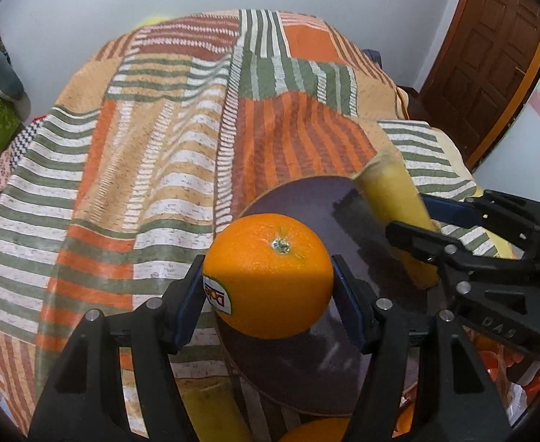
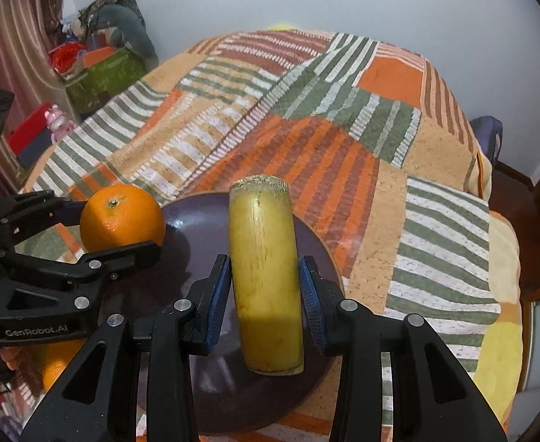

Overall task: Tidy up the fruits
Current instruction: 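Carry the cylinder onto the purple plate with right tool while left places orange, then grasp the plain orange with right tool while left tool grasps shorter cylinder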

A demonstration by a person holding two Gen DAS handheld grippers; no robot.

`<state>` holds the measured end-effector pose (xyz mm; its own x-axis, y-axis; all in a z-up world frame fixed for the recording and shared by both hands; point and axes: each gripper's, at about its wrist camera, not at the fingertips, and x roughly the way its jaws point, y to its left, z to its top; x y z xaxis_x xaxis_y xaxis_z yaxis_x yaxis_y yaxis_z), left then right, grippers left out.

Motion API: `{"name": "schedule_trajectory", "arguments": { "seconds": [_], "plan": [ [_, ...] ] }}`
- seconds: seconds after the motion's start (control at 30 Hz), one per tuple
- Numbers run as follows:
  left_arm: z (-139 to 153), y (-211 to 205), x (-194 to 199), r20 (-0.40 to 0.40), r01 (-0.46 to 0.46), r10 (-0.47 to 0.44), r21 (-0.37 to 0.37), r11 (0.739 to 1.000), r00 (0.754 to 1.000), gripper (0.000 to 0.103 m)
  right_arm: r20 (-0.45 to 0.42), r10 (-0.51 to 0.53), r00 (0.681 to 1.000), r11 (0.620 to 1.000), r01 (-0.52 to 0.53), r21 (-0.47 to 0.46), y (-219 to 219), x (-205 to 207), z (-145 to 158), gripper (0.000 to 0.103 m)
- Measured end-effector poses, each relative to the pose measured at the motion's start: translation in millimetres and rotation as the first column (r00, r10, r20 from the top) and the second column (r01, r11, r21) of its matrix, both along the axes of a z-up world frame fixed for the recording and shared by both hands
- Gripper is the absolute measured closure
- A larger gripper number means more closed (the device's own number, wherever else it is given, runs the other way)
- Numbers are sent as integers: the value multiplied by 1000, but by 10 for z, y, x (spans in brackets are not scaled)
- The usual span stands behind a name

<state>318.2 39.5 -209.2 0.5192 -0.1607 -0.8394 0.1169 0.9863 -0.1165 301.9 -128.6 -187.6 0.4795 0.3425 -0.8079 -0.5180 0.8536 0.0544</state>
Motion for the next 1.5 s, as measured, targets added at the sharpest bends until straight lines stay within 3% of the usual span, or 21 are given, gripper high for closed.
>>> {"name": "schedule_trajectory", "arguments": {
  "seconds": [0.07, 0.6, 0.8, 1.1, 1.5],
  "plan": [
    [-41, 4, 30, -15, 3, -4, -5, 1000, 1000, 39, -19, 10, 1000, 1000, -10, -3, 20, 11, -49, 79],
    [-218, -97, 90, -82, 34, -34, 3, 999, 996, 38, 2, 17, 1000, 1000, -17, -12, 45, -7, -10, 77],
    [-64, -47, 15, -34, 8, -8, -1, 1000, 999, 22, 26, 3, 1000, 1000, -3, -2, -10, -144, 55, 59],
    [318, 25, -323, 64, -15, 16, -3, 1000, 998, 21, 73, -26, 997, 999, 24, 41, -124, -413, 279, 48],
    [870, 258, -1079, 214, -76, 74, 5, 997, 974, 17, 164, -28, 986, 996, 13, 90, -88, -914, 602, 30]
  ]
}}
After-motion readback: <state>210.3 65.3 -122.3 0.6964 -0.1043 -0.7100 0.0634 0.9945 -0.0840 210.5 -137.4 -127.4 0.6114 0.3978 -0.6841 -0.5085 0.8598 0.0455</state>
